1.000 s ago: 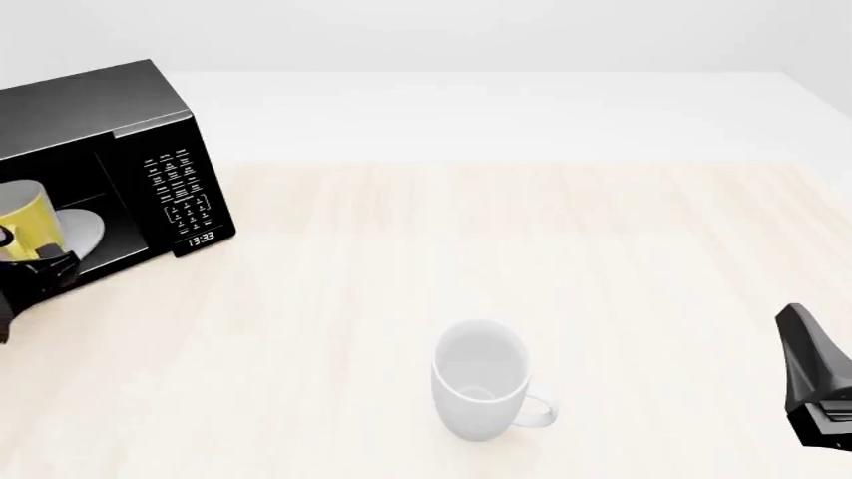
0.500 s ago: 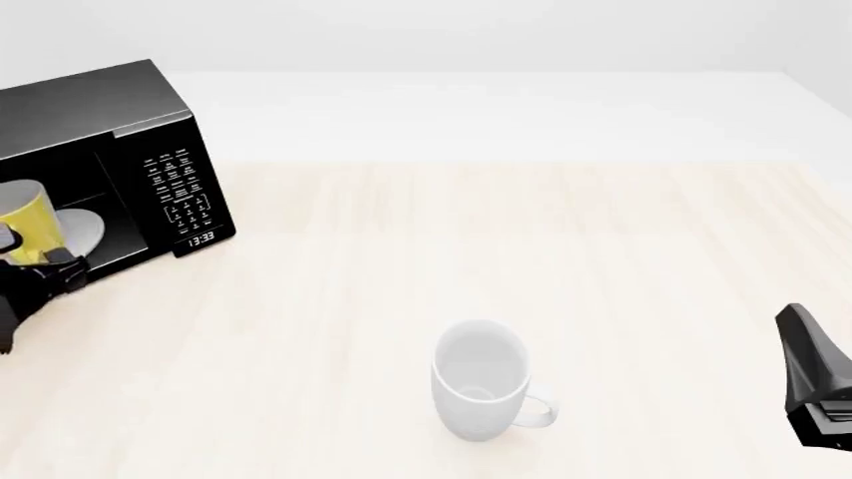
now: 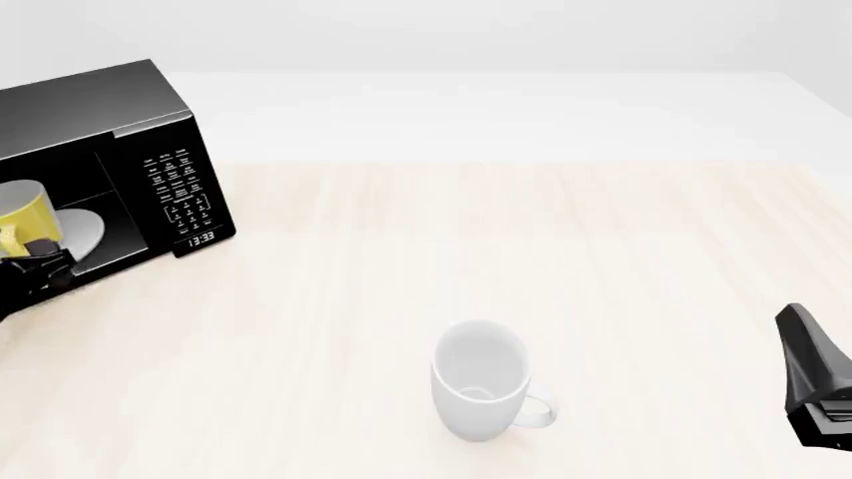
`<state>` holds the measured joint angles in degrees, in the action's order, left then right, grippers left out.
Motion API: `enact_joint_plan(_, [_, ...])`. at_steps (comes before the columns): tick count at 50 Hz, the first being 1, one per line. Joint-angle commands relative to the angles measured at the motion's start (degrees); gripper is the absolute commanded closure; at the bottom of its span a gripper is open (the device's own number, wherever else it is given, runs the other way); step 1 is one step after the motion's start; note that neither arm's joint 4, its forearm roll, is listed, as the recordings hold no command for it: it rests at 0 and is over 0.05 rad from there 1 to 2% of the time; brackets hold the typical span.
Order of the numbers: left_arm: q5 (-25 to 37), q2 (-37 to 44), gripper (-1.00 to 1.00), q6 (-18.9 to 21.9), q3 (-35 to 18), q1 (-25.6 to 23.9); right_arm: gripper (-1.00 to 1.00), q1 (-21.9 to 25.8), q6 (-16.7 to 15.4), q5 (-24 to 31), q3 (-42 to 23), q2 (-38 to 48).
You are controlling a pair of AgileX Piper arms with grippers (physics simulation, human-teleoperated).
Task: Put the yellow and white mug in the microwave and close it.
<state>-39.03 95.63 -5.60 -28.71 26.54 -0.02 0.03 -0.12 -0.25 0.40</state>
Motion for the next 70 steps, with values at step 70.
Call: enact_joint_plan(70, [63.6,-58.8,-1.00,-0.6,-16.4,-2.6,-1.00,0.0,0.0,0.0,0.0,0.0])
